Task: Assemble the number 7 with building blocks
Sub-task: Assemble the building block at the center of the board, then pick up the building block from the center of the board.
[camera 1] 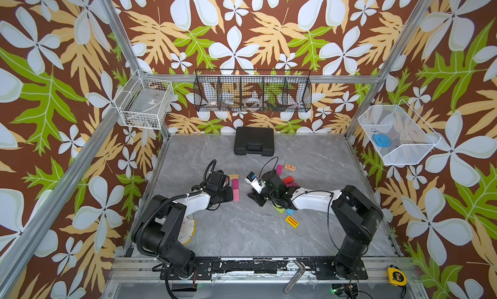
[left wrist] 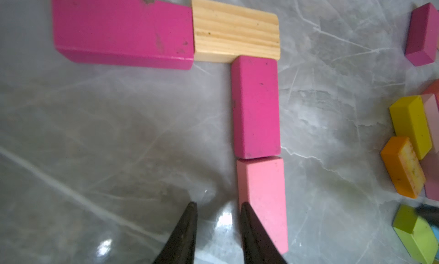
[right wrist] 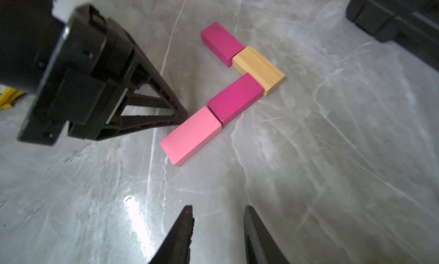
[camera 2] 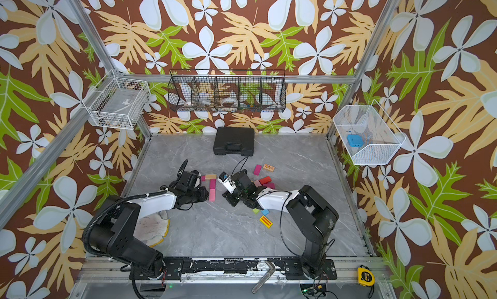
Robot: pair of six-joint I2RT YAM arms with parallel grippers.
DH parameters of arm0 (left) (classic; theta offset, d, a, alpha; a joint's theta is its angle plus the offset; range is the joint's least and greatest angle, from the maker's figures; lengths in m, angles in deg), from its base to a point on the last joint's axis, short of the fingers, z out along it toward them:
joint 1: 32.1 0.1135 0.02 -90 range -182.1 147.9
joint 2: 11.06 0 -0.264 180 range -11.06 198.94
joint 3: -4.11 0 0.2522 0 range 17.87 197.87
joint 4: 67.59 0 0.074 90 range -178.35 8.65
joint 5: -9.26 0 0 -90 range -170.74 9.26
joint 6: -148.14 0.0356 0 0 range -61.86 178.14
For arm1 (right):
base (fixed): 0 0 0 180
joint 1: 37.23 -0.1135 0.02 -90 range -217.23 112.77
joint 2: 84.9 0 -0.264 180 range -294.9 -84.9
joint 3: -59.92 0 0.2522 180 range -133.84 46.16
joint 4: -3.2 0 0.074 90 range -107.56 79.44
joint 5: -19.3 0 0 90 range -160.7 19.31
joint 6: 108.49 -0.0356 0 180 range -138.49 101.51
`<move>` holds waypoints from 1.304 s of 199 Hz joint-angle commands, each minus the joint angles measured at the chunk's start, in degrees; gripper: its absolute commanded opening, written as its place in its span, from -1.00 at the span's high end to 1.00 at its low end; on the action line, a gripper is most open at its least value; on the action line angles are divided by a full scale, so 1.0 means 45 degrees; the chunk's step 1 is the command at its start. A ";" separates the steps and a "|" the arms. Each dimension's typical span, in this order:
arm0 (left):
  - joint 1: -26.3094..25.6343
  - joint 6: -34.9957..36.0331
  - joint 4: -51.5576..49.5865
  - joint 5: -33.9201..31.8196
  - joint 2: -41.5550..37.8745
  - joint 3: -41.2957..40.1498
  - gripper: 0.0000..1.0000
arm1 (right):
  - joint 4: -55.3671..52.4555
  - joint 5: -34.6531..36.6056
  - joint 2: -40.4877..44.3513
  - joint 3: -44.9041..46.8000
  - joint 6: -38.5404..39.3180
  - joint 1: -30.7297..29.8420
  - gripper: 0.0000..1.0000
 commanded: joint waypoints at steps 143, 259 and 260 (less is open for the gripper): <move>0.0247 -0.0194 -0.1594 -0.1378 -0.0709 -0.0273 0.31 | -0.2939 0.2138 0.1752 0.0637 -0.0053 0.1478 0.20; 0.0414 -0.0122 -0.0972 -0.0872 -0.2011 -0.0449 0.18 | -0.3640 0.1980 -0.0029 -0.0467 -0.0974 0.2556 0.31; 0.0410 -0.0120 -0.0969 -0.0861 -0.2026 -0.0449 0.18 | -0.3645 0.1983 -0.0039 -0.0478 -0.0979 0.2567 0.31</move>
